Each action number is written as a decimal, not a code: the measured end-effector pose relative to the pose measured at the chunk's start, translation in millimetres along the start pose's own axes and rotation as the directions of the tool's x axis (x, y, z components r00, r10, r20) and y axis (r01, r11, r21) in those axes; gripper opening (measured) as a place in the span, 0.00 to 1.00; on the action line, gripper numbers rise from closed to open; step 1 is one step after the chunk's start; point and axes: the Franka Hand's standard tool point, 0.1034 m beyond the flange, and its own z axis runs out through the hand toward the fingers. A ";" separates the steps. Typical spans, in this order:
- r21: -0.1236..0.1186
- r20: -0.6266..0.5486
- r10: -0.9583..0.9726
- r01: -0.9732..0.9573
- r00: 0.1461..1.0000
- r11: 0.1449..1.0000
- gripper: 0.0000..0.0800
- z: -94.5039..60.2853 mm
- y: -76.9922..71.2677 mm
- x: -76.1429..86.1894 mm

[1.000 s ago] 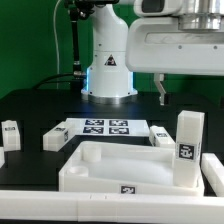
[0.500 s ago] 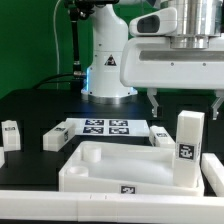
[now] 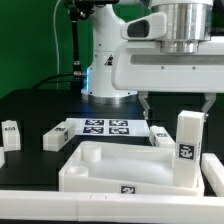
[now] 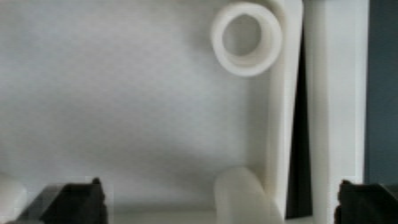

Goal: Assemble desk

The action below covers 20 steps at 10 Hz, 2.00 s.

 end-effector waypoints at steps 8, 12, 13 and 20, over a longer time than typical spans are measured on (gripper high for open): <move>0.050 0.012 0.054 -0.055 0.998 0.997 0.81 2.8 14.1 -8.1; 0.151 0.092 0.175 -0.188 0.980 0.971 0.81 19.4 32.4 -30.6; 0.147 0.089 0.170 -0.182 0.981 0.972 0.81 19.3 32.0 -30.2; 0.145 0.492 0.150 -0.251 0.858 0.957 0.81 27.0 34.4 -51.1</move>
Offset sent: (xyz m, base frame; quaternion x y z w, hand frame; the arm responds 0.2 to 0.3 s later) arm -0.0169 -0.0041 0.0035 0.0445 0.0337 -0.0063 0.9984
